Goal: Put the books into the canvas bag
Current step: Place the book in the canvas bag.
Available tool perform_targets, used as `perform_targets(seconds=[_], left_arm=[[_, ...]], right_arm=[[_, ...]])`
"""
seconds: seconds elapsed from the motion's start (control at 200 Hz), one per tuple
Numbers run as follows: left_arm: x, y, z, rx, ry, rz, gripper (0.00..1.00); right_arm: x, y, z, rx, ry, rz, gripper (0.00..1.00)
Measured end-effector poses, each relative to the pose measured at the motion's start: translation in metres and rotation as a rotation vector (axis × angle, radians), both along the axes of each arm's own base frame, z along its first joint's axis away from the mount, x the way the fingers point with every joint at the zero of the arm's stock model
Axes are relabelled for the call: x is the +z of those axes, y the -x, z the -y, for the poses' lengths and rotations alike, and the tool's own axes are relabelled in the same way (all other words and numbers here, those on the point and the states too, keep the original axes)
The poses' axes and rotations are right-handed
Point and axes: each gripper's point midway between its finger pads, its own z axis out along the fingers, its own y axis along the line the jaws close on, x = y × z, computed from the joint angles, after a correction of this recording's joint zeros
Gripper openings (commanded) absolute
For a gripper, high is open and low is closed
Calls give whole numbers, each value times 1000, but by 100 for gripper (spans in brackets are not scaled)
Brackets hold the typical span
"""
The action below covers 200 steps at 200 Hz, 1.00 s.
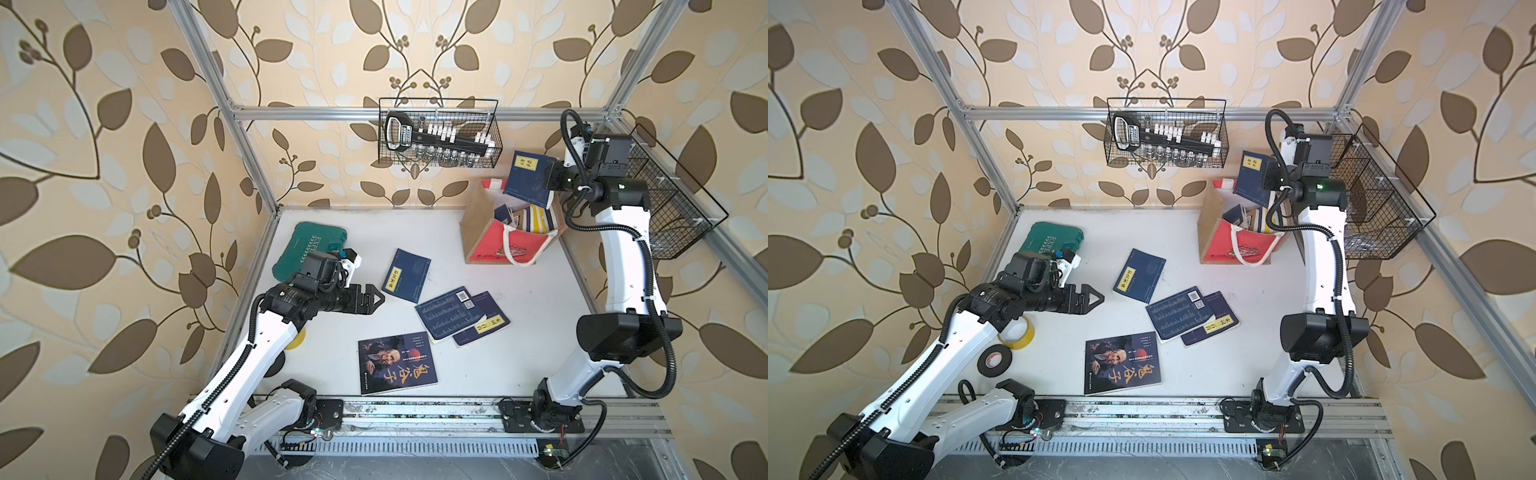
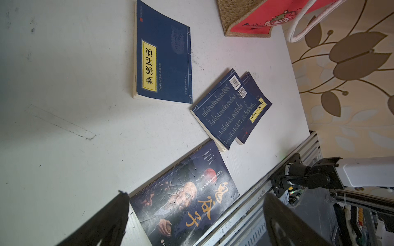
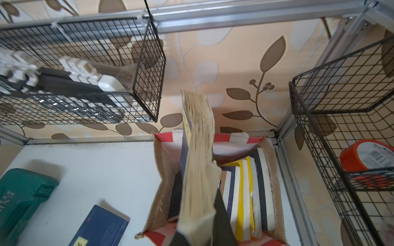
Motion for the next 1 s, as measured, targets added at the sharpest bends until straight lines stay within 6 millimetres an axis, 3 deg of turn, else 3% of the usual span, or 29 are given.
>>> perform_targets(seconds=[0.275,0.405,0.71,0.945,1.0], left_arm=[[-1,-1,-2,10,-10,3,98],[-1,-3,-4,21,-15,5,98],[-2,-7,-9,44,-32,11,98],[-4,-9,-13,64,-52,18,98],[-4,-10,-15,71,-53,19,98]], right_arm=[[-38,3,-28,78,74,-131,0],[-62,-5,-34,108,81,-187,0],[-149,-37,-30,129,97,-371,0],[-156,-49,-27,143,129,-392,0],[-160,-52,-26,148,123,-398,6]])
